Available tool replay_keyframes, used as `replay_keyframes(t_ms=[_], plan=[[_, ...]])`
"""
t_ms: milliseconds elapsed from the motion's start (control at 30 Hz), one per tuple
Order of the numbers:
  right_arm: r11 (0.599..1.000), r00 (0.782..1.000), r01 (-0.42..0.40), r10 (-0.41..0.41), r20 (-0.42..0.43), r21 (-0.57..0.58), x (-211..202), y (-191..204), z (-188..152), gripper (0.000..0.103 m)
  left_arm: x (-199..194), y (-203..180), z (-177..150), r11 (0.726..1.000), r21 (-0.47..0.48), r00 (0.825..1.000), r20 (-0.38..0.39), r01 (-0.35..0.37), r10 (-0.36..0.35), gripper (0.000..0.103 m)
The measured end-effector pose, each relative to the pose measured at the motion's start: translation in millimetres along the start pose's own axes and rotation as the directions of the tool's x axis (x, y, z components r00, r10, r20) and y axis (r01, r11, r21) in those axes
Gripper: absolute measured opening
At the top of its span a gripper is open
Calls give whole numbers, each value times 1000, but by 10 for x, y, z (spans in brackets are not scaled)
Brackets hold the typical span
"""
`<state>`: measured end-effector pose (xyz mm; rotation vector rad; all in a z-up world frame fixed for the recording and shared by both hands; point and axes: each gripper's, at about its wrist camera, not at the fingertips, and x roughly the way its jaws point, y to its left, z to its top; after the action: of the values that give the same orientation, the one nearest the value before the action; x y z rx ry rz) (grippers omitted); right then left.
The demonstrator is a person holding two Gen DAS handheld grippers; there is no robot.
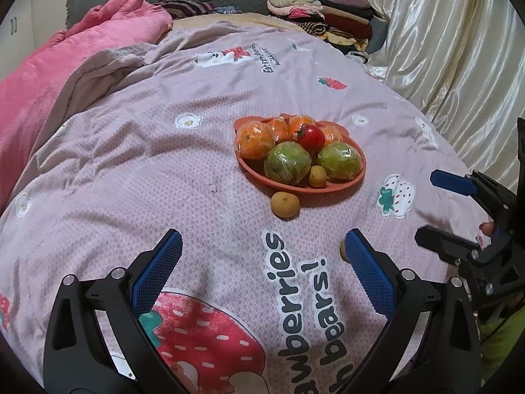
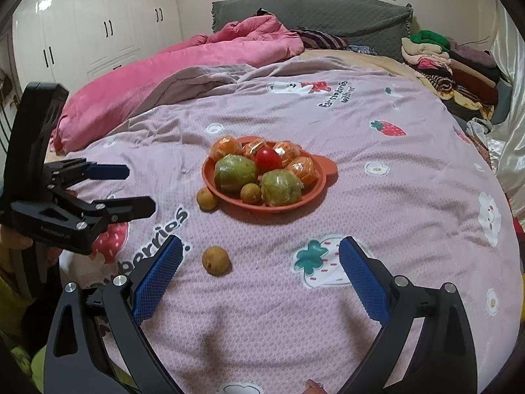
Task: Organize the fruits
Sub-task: 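Close the right gripper on a brown fruit while the left grasps another brown fruit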
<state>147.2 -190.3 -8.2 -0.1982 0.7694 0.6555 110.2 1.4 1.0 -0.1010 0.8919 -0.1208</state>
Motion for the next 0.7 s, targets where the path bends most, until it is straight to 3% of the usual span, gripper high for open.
replay_keyframes(t_ms=[200,267,333,467,533,700], plan=[[999,998,-38,36,-53,-29,205,144,-120,93,180,3,10,1000,6,999,-37,0,0,90],[997,996,-51,47,-72,-51,286,205,-153,74,228,2,21,1000,13,999,-43,2,-1,80],[996,994,-66,60,-97,-62,384,250,-180,68,285,5,31,1000,13,998,-58,4,-3,76],[992,988,-99,89,-125,-74,527,308,-208,38,354,-17,64,999,22,997,-69,25,-23,63],[990,985,-117,106,-135,-80,583,330,-229,29,389,-46,83,999,31,997,-76,37,-35,57],[988,982,-142,133,-133,-61,585,282,-260,24,520,-122,113,996,56,993,-105,65,-59,39]])
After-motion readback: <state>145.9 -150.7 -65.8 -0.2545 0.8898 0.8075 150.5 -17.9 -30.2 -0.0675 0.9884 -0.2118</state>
